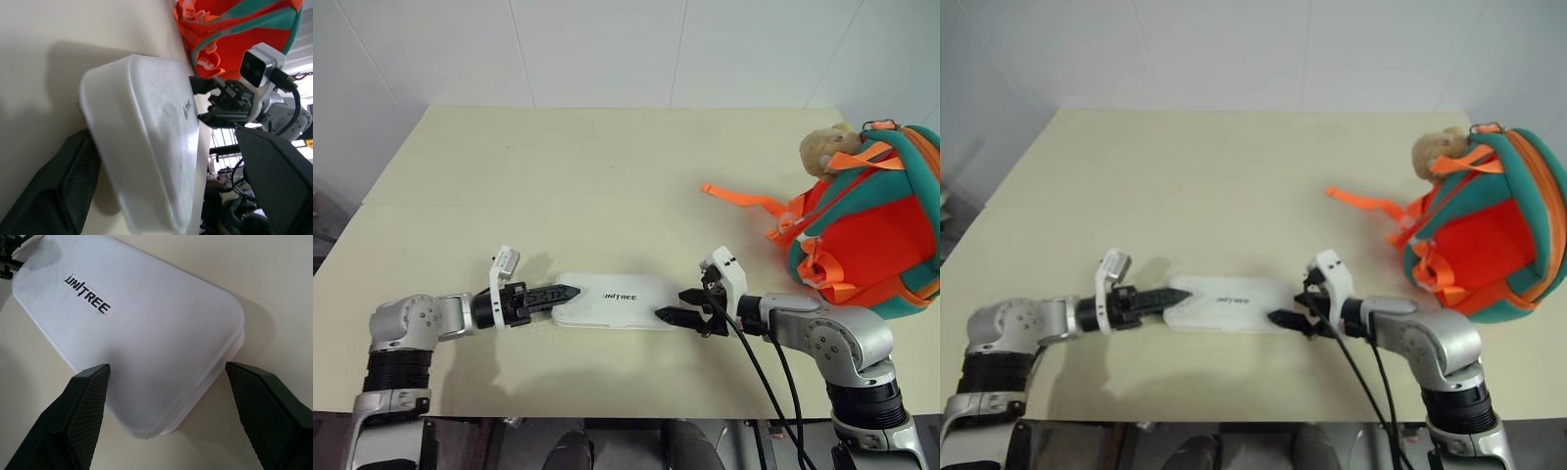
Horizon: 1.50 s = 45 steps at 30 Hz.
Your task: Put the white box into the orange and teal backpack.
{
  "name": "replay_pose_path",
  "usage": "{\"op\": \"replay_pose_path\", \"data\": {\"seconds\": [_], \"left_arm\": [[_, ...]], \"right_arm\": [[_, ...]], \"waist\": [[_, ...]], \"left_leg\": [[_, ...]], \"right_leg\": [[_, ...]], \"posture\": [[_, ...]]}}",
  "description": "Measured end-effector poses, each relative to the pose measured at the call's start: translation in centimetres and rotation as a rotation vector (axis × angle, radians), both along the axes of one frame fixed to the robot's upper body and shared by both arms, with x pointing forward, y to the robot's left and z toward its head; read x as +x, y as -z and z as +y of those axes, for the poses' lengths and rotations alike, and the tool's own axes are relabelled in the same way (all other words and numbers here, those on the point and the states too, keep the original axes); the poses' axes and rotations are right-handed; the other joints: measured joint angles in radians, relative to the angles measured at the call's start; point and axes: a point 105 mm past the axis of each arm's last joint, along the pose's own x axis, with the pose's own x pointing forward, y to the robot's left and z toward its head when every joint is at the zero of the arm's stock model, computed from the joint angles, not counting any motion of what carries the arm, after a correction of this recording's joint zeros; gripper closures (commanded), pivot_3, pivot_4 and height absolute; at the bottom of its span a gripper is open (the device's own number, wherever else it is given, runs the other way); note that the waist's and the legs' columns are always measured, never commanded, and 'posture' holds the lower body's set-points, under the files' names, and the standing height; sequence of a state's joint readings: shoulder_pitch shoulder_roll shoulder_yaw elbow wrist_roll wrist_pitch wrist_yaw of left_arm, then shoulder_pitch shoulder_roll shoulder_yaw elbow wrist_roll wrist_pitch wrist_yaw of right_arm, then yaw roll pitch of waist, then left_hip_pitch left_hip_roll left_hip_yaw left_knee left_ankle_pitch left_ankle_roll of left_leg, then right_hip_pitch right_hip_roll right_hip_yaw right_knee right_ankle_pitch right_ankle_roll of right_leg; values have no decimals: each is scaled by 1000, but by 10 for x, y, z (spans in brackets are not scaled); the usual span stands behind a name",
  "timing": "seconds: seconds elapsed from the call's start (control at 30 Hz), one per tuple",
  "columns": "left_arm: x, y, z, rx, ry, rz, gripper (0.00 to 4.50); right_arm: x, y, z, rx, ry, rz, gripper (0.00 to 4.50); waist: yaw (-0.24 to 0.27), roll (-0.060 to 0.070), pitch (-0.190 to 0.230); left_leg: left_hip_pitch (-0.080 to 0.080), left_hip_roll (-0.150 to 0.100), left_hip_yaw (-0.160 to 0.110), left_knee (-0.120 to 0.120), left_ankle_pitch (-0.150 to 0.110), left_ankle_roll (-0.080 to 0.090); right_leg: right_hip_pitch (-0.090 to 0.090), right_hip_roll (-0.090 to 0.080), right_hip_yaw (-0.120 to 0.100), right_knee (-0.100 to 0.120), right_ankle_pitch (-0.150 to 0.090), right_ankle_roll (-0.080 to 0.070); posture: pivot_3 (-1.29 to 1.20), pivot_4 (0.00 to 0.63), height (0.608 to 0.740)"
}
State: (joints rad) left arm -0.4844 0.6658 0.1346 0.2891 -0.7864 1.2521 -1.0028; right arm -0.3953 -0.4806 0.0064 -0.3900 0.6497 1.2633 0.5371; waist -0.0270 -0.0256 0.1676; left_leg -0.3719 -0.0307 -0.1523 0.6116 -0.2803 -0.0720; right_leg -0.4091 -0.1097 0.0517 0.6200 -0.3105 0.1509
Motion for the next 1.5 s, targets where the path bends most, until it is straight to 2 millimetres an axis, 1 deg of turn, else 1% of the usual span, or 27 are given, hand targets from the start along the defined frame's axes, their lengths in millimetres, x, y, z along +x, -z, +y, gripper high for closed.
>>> {"op": "replay_pose_path", "data": {"seconds": [0.2,0.23,0.27,0.47,0.5,0.57,0.7,0.97,1.07,1.23,1.33,1.5], "left_arm": [[3,-1,0,26,67,-9,26],[3,0,0,28,76,-10,425],[3,1,0,34,80,-10,586],[1,9,-5,43,103,13,2501],[1,8,-5,32,105,15,2755],[1,5,-5,15,111,8,2984],[3,3,-7,0,108,-2,3122],[6,-1,-9,-25,88,-9,3132],[10,-6,-11,-36,74,-19,3151],[19,-13,-9,-46,26,-26,3186],[24,-17,-4,-51,-12,-34,3198],[24,-17,-2,-52,-21,-34,3198]], "right_arm": [[0,0,0,-6,-6,-3,0],[0,0,0,-6,-6,-4,0],[0,0,0,-6,-6,-5,0],[1,-2,-1,-5,-6,-15,0],[1,-3,-1,-5,-5,-20,0],[2,-6,-2,-5,-4,-34,0],[3,-7,-3,-2,1,-42,0],[4,-8,-5,-5,7,-49,0],[4,-9,-7,-11,12,-56,0],[4,-8,-7,-10,9,-51,0],[2,-10,-9,-10,5,-46,0],[1,-19,-14,-1,13,-72,0]], "waist": [[0,0,0],[0,0,0],[0,0,0],[1,0,0],[1,0,0],[1,-1,0],[1,-1,-1],[0,-1,-1],[1,-1,0],[-1,-1,0],[-1,-1,0],[0,-1,0]], "left_leg": [[0,0,0,0,0,0],[0,0,0,0,0,0],[0,0,0,0,0,0],[-1,0,0,0,0,0],[-1,0,0,0,0,0],[0,0,0,1,0,0],[0,0,0,2,0,0],[0,0,0,2,0,0],[0,0,0,2,0,0],[0,0,0,1,0,0],[0,0,0,1,0,0],[-1,0,0,0,0,0]], "right_leg": [[0,0,0,0,0,0],[0,0,0,0,0,0],[0,0,0,0,0,0],[0,0,0,-1,0,0],[0,0,0,-1,0,0],[1,0,0,0,0,0],[2,0,0,0,2,1],[2,0,0,-1,3,1],[2,0,0,-1,3,1],[1,0,0,-1,3,1],[0,0,0,-1,3,1],[0,0,0,-3,3,1]], "posture": [[0,150,740],[0,150,740],[0,150,740],[0,150,740],[0,150,740],[0,150,740],[0,150,740],[0,150,740],[0,150,740],[0,150,740],[0,150,740],[0,150,740]]}}
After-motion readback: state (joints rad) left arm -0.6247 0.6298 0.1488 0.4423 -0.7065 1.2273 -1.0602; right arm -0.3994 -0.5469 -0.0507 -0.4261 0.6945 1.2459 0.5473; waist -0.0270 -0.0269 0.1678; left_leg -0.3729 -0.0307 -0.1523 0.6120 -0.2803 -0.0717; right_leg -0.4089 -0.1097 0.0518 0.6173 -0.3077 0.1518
